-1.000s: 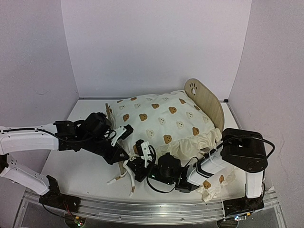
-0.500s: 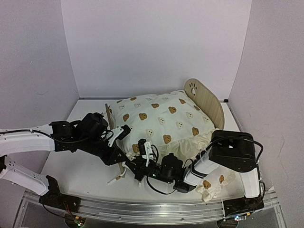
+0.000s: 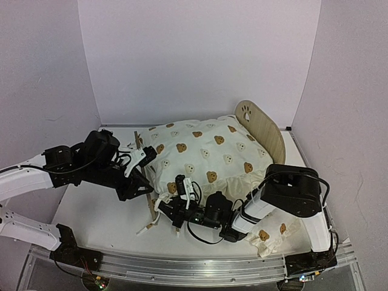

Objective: Set up the pet bed

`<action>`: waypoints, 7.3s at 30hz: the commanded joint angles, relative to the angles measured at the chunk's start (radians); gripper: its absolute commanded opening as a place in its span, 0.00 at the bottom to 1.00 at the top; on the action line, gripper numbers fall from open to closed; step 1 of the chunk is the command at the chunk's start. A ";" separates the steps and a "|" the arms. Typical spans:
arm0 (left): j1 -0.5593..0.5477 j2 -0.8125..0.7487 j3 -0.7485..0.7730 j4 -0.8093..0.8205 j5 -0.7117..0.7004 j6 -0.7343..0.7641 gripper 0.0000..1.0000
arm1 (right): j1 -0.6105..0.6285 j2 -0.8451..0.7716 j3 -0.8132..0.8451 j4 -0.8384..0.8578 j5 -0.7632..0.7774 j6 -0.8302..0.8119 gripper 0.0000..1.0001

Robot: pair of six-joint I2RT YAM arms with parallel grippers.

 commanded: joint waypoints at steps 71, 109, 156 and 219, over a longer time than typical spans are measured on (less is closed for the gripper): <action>0.039 0.187 -0.041 -0.090 0.200 0.684 0.14 | -0.051 -0.018 0.056 0.198 -0.209 -0.005 0.07; 0.039 -0.091 -0.208 0.173 0.147 0.417 0.00 | 0.011 -0.215 -0.022 -0.523 -0.061 -0.042 0.49; 0.028 -0.487 -0.322 0.282 -0.183 -0.668 0.00 | 0.092 -0.083 0.054 -0.631 0.259 0.379 0.00; 0.029 -0.256 -0.064 -0.007 -0.183 -0.575 0.00 | 0.046 -0.321 0.056 -0.942 0.003 0.035 0.47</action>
